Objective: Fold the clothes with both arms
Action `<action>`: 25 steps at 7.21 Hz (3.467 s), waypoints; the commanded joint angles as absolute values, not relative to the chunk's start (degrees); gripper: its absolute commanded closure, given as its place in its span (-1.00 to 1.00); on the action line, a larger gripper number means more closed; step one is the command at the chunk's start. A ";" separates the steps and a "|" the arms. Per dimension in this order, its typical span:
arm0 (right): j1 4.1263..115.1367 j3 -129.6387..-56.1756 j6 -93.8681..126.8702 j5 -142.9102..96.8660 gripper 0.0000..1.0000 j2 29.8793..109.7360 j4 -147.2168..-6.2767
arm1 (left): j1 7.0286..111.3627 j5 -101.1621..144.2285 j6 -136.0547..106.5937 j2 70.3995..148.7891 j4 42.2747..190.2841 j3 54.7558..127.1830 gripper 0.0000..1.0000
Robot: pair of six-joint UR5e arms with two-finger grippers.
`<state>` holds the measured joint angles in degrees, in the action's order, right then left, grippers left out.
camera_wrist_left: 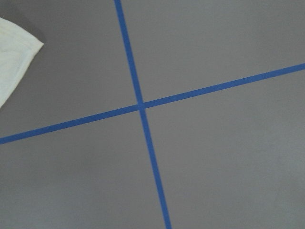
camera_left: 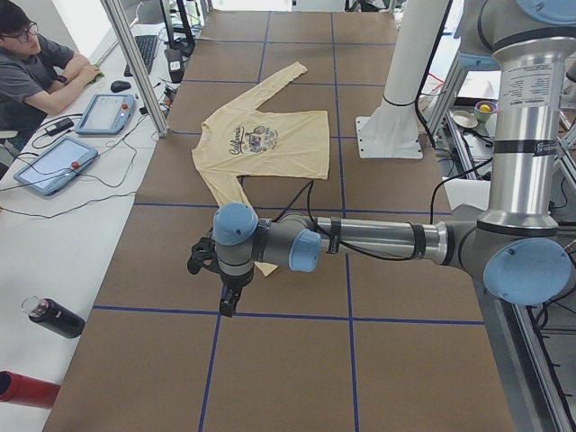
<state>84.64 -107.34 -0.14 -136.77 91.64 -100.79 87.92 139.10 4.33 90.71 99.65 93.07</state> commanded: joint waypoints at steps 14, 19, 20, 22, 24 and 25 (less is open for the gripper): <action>54.59 -94.74 40.52 -131.04 -0.95 95.35 -52.47 | 85.96 140.80 -0.26 94.57 110.21 90.09 -1.00; 51.51 -93.96 40.61 -129.64 -0.74 95.71 -53.17 | 85.96 140.80 -0.09 94.57 110.21 90.09 -1.00; 51.33 -93.96 40.61 -129.64 -0.72 95.63 -53.26 | 85.96 140.80 -0.09 94.57 110.21 89.91 -1.00; 51.33 -93.87 40.52 -129.81 -0.49 96.06 -53.35 | 85.96 140.80 -0.09 94.66 110.21 89.82 -1.00; 51.33 -93.69 40.52 -130.34 -0.49 96.33 -53.35 | 85.96 140.80 -0.09 94.66 110.21 89.82 -1.00; 51.33 -93.60 40.52 -130.43 -0.49 96.33 -53.35 | 85.96 140.80 -0.09 94.57 110.21 89.82 -1.00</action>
<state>51.33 -93.74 40.52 -130.26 96.24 -53.34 85.96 140.80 -0.09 94.62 110.21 89.82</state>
